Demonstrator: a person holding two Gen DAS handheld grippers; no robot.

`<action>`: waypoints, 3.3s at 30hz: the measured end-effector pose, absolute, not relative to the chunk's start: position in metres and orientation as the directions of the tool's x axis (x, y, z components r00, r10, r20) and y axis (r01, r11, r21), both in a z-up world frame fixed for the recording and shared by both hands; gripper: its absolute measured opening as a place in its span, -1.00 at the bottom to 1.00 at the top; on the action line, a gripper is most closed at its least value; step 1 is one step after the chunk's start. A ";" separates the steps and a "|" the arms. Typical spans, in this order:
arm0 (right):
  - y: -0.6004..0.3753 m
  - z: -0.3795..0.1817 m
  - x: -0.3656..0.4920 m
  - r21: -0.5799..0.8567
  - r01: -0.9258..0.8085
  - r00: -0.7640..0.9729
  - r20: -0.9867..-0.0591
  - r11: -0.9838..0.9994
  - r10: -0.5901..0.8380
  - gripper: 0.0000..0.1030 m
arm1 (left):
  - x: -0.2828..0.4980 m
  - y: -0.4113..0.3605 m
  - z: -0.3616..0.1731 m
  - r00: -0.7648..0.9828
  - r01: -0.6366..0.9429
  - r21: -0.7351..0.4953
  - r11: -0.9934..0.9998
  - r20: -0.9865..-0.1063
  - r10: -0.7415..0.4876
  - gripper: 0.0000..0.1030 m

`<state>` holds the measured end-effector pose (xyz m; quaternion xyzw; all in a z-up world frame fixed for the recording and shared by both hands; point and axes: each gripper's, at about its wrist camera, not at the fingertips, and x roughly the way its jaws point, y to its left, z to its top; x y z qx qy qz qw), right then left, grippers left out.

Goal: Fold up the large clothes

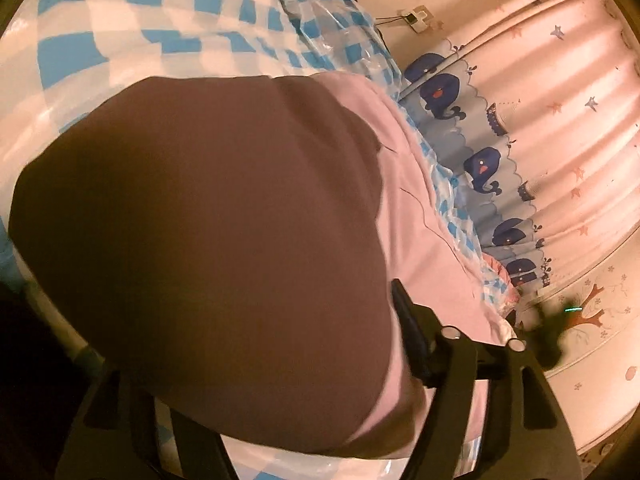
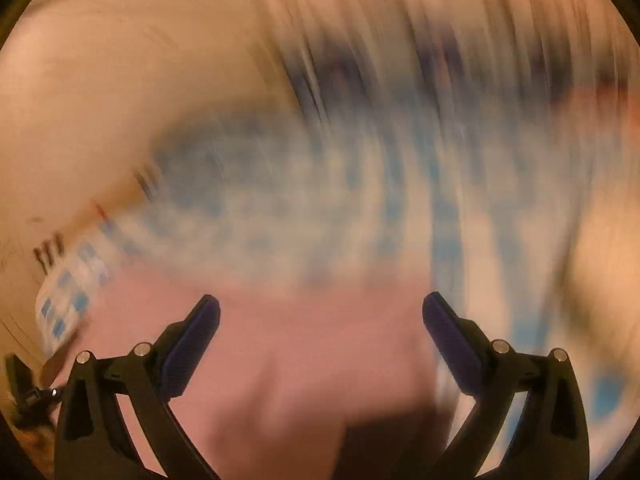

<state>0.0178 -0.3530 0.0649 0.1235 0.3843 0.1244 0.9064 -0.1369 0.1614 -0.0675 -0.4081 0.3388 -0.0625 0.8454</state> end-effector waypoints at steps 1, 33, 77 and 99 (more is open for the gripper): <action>-0.362 0.047 0.015 0.335 -0.095 0.661 -0.683 0.938 0.310 0.89 | -0.135 0.163 -0.067 0.761 -0.162 -0.737 0.656 -0.517 -0.393 0.30; -0.173 0.037 0.022 0.135 -0.377 0.416 -0.859 0.916 0.298 0.89 | -0.126 0.205 -0.070 0.818 -0.310 -0.773 0.554 -0.514 -0.259 0.63; -0.421 -0.021 -0.118 0.963 0.048 0.524 -0.251 0.266 0.814 0.87 | -0.142 -0.197 0.076 0.693 0.653 0.213 0.726 -0.554 -0.461 -0.30; -0.383 0.028 -0.007 0.360 -0.175 0.398 -0.826 0.916 0.400 0.90 | -0.198 -0.304 -0.007 0.719 0.695 0.625 0.356 -0.622 -0.310 0.18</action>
